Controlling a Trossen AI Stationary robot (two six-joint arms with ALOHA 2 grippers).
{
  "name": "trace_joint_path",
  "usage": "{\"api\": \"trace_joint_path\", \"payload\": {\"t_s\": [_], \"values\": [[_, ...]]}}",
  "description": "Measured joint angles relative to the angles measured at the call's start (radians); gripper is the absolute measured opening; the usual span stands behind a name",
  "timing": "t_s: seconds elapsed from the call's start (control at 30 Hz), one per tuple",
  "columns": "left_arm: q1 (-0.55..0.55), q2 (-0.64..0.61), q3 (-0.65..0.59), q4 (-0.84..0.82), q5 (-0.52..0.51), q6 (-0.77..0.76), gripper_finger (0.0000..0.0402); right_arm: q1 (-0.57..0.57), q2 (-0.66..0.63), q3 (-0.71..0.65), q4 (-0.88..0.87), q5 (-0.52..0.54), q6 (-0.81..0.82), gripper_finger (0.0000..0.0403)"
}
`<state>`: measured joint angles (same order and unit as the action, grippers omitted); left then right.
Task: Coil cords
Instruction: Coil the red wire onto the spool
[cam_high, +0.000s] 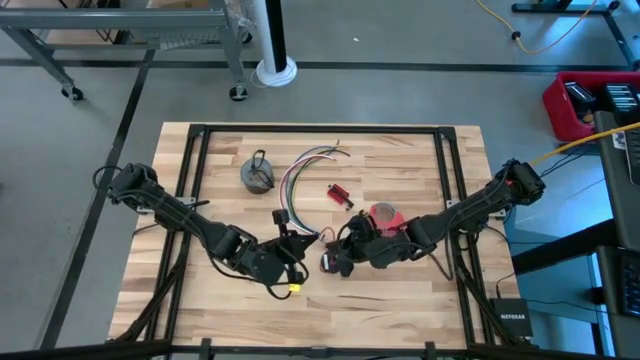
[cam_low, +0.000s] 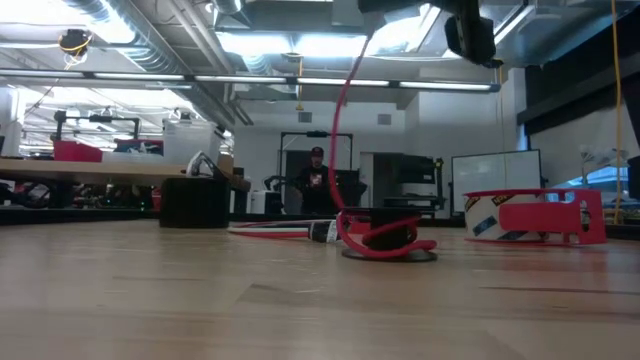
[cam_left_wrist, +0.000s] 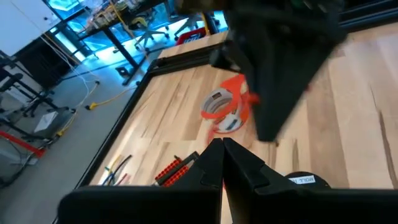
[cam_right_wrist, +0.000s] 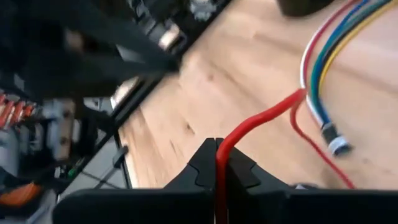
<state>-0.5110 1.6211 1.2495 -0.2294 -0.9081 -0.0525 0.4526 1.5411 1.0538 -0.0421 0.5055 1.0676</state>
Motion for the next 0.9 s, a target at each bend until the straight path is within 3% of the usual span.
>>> {"api": "trace_joint_path", "payload": {"t_s": [0.27,0.53,0.9], "values": [[0.0,0.0,0.0,0.0,-0.002,0.0,0.0,0.012,0.146,-0.001,0.121,-0.135,0.011,0.0003],[-0.002,0.0,0.001,-0.031,-0.002,-0.019,0.0,0.106,0.172,-0.001,0.141,-0.157,0.028,0.0003],[-0.007,-0.001,0.001,-0.083,-0.006,-0.079,0.0,0.232,0.174,-0.001,-0.122,-0.076,0.18,0.0002]]}}
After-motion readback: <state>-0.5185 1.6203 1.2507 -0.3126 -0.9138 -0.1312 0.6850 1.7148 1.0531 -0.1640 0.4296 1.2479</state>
